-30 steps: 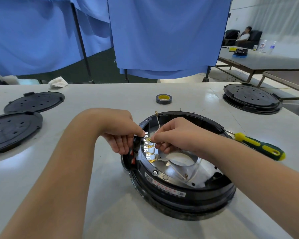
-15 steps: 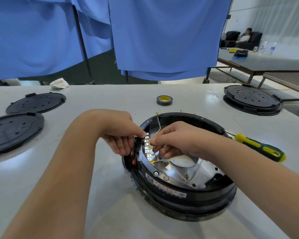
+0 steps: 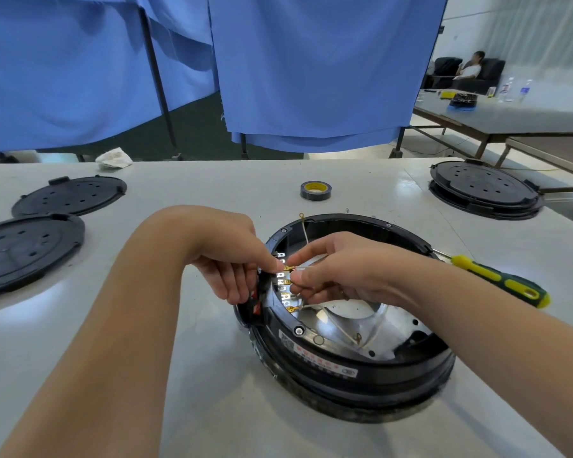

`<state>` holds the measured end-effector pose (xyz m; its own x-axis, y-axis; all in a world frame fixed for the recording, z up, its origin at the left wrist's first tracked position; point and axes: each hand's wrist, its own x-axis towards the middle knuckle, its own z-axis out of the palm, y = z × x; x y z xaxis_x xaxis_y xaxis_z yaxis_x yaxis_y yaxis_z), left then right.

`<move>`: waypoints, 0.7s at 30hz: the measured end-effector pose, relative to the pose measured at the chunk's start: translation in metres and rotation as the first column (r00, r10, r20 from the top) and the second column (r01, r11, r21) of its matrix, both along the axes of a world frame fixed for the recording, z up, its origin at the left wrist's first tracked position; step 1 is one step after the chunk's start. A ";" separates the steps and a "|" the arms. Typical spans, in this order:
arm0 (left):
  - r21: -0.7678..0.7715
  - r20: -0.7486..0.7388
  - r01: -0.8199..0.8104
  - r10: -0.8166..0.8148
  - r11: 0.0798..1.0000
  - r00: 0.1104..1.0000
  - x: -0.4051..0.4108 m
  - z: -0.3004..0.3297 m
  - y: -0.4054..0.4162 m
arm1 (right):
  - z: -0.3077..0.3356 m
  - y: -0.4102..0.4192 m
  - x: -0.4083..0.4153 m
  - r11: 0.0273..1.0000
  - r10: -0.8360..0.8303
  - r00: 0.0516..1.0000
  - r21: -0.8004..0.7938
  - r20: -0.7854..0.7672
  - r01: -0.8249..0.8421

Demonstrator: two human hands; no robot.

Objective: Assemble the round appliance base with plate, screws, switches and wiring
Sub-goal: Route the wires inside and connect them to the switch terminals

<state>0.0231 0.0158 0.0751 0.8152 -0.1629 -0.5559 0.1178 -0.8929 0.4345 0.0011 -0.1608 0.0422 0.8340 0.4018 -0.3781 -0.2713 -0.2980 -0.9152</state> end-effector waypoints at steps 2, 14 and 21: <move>-0.008 -0.005 0.002 -0.002 1.000 1.000 0.001 0.001 0.000 | 0.000 0.000 0.000 1.000 -0.004 1.000 0.009 -0.017 0.004; -0.024 -0.014 0.018 -0.019 1.000 1.000 0.000 0.001 0.001 | -0.001 0.003 0.002 0.999 0.019 1.000 0.028 -0.013 -0.018; -0.042 -0.021 0.014 -0.015 0.999 1.000 0.000 0.001 0.003 | -0.002 0.004 0.006 1.000 -0.013 1.000 -0.012 0.007 0.013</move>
<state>0.0231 0.0187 0.0757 0.8004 -0.1982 -0.5657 0.1145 -0.8759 0.4688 0.0070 -0.1571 0.0399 0.8419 0.3865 -0.3766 -0.2684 -0.3055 -0.9136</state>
